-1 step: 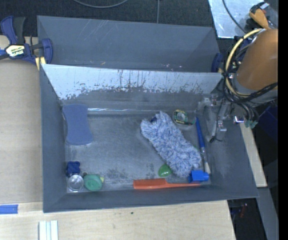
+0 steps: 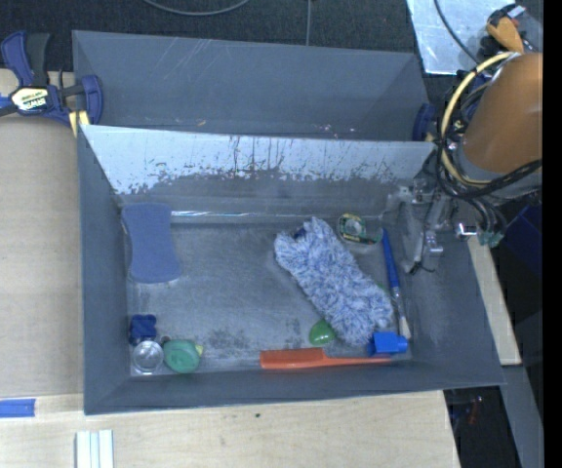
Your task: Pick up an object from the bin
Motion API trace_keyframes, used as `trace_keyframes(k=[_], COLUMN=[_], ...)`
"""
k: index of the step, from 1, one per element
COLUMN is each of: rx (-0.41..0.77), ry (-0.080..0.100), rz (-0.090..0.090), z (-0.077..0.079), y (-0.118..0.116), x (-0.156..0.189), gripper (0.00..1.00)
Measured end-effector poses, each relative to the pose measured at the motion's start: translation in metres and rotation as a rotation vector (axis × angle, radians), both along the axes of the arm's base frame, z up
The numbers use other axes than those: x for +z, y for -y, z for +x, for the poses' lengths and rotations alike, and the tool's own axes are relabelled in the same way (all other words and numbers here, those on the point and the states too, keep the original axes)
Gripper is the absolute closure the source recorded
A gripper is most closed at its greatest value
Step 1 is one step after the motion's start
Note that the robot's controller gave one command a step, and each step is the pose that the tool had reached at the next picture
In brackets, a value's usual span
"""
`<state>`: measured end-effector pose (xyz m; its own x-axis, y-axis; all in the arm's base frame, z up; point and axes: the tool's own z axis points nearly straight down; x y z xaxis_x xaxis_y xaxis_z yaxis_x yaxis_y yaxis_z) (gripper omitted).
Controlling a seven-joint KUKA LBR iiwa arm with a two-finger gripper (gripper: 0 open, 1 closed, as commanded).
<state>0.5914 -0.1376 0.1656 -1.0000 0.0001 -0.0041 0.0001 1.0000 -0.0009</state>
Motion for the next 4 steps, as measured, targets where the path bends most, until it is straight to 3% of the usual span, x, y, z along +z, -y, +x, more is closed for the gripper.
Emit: trace_keyframes(k=[1,2,3,4], rx=[-0.147,-0.125,-0.227,-0.228], ry=[-0.003,0.01,-0.004,0.004], rz=[0.002,-0.003,0.004,-0.003], z=[0.006,0.023,-0.011,0.031], y=[-0.11,-0.091,-0.169,-0.134], x=[-0.096,-0.032,-0.066,-0.095], gripper=[0.0,0.0,0.0,0.0])
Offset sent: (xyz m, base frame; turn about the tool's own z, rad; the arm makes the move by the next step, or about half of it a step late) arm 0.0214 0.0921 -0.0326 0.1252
